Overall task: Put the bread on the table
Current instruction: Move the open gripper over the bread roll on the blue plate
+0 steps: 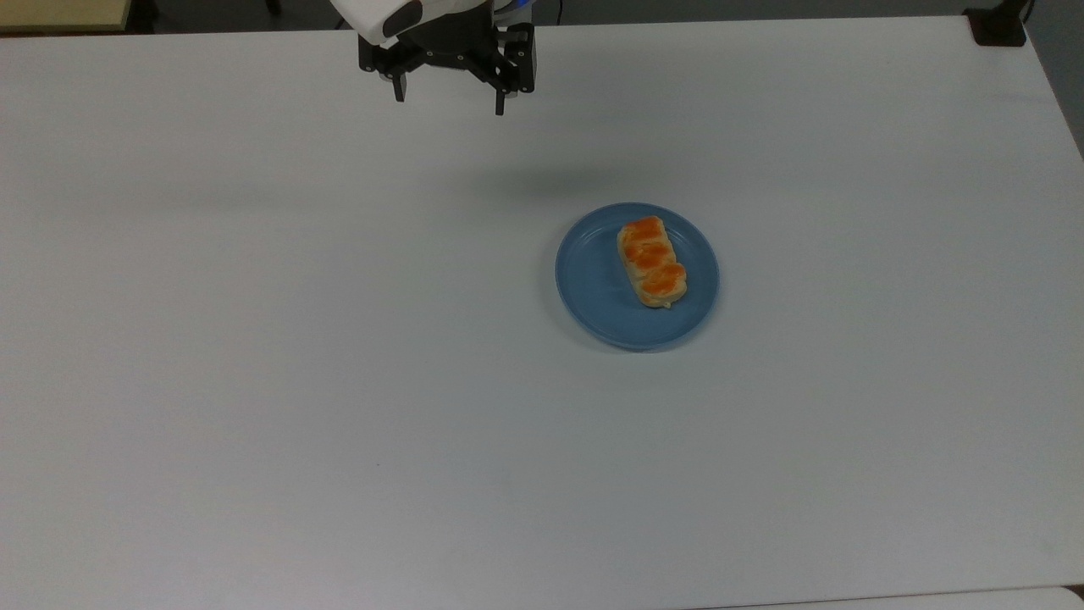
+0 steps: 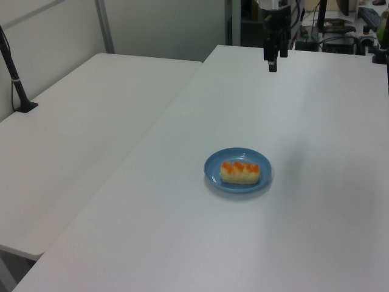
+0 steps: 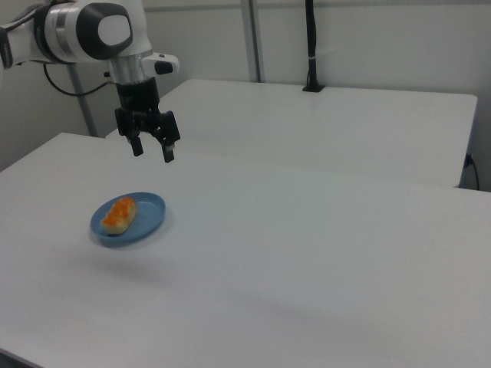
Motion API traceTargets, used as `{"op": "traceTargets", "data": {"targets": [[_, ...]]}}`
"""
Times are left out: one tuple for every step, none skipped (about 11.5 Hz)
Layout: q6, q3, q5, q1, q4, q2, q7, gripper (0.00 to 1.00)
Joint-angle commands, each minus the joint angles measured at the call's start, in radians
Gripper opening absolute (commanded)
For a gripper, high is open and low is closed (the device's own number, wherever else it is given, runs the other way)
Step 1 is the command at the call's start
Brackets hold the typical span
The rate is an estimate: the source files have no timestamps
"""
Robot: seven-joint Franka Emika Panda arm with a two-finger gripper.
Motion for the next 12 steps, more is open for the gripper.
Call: {"op": "traceTargets", "data": {"targets": [[0.047, -0.001, 0.004, 0.034, -0.025, -0.01, -0.012, 1.0], [0.053, 0.0, 0.012, 0.063, -0.009, -0.002, -0.003, 1.0], [0.055, -0.007, 0.011, 0.126, 0.001, 0.013, 0.002, 1.0], [0.058, -0.027, 0.009, 0.193, 0.002, 0.021, 0.002, 1.0], [0.078, -0.061, 0.014, 0.256, 0.002, 0.036, 0.003, 1.0], [0.121, -0.067, 0.029, 0.299, 0.002, 0.065, 0.023, 1.0], [0.179, -0.067, 0.037, 0.322, 0.002, 0.099, 0.084, 1.0], [0.22, -0.067, 0.035, 0.336, -0.005, 0.127, 0.127, 1.0], [0.23, -0.064, 0.035, 0.341, -0.006, 0.156, 0.135, 1.0], [0.242, -0.061, 0.032, 0.341, -0.008, 0.181, 0.137, 1.0], [0.265, -0.056, 0.031, 0.34, -0.012, 0.202, 0.137, 1.0], [0.285, -0.053, 0.026, 0.341, -0.017, 0.233, 0.137, 1.0]]}}
